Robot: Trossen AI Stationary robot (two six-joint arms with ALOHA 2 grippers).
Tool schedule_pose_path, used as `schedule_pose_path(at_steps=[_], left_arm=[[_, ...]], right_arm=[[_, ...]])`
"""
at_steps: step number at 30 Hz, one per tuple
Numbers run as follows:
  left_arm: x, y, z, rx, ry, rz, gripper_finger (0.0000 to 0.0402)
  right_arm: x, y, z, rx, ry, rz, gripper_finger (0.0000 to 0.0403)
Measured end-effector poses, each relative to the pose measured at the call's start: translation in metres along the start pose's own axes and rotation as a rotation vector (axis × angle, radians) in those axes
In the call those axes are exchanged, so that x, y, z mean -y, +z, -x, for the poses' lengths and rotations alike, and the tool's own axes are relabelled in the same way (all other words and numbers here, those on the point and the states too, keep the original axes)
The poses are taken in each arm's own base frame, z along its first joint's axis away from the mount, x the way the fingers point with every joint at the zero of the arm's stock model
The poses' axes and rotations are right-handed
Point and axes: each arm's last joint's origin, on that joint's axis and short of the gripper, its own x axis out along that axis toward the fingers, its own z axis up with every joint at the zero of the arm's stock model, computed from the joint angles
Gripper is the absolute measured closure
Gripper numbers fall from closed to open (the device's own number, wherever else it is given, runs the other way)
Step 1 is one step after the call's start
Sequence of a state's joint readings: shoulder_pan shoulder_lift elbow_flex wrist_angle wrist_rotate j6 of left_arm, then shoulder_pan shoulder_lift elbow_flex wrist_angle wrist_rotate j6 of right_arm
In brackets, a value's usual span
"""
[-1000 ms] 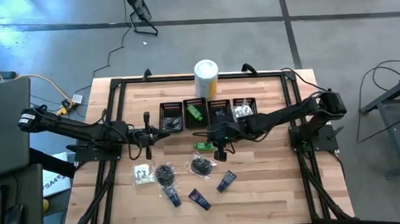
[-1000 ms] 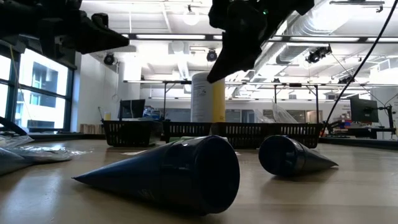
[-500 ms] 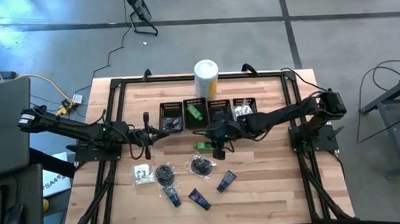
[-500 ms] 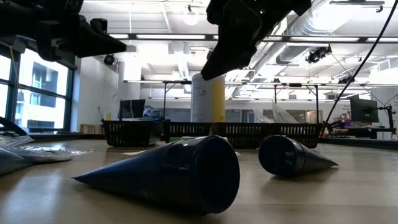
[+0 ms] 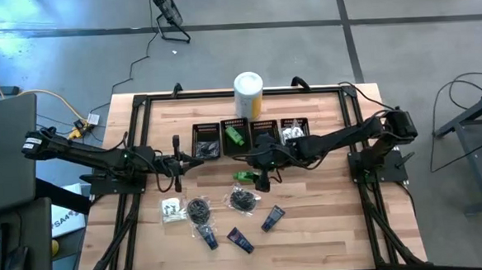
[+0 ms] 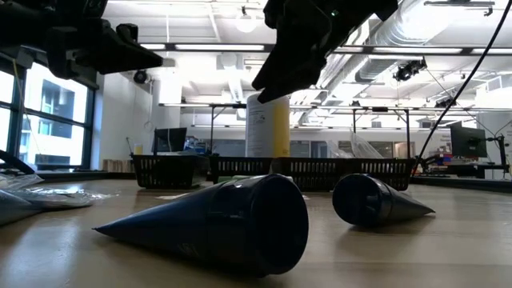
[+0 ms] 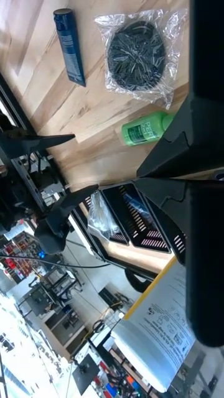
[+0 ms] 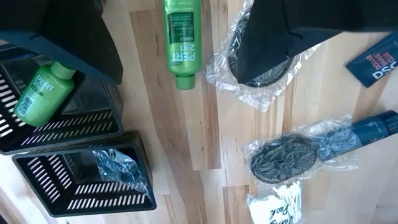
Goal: Pick & Place Travel size toiletries
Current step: Put the shampoo into the middle left black bin
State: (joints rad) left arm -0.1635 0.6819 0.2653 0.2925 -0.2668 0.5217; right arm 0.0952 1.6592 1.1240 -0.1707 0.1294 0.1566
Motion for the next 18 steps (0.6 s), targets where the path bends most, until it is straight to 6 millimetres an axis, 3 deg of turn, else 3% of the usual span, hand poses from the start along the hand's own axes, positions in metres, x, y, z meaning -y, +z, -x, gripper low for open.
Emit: schedule_pose_path(at_steps=[11,18], left_arm=[[0.0,0.0,0.0,0.001,0.001,0.003,0.0394],[0.0,0.0,0.0,0.001,0.0,0.004,0.0394]], right_arm=[[0.001,-0.012,-0.006,-0.014,0.007,-0.005,0.0101],[-0.001,-0.029,-0.038,-0.075,0.004,0.005,0.0101]])
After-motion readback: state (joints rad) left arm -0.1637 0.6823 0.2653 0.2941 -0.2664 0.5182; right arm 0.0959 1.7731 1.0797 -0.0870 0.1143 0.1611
